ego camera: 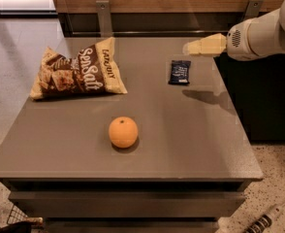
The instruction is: Pick rxbar blueberry
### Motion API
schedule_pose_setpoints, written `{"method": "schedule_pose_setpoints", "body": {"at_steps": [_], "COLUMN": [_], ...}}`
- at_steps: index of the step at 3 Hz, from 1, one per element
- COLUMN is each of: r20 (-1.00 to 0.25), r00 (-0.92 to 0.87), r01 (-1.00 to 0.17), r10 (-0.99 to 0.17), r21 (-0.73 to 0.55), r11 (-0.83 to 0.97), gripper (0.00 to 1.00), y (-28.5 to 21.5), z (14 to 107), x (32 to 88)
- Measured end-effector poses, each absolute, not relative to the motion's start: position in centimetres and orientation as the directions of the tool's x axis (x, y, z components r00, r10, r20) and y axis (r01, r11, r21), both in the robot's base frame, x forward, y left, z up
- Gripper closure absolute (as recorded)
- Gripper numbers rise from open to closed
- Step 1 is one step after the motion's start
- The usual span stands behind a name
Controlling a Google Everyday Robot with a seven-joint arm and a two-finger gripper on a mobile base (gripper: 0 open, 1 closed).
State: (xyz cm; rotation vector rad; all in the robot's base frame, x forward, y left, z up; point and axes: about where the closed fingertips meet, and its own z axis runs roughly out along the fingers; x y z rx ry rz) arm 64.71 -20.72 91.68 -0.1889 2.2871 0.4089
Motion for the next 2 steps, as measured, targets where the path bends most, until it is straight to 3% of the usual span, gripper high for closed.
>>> {"method": "schedule_pose_setpoints", "body": {"at_steps": [2], "r20": [-0.682], "r00": [-0.721], "r01": [-0.273], "r10": [-0.127], "r21": [0.110], "r11": [0.956], "gripper": [0.00], "y": [-15.0], "z": [87.5], "x": [65.5]}}
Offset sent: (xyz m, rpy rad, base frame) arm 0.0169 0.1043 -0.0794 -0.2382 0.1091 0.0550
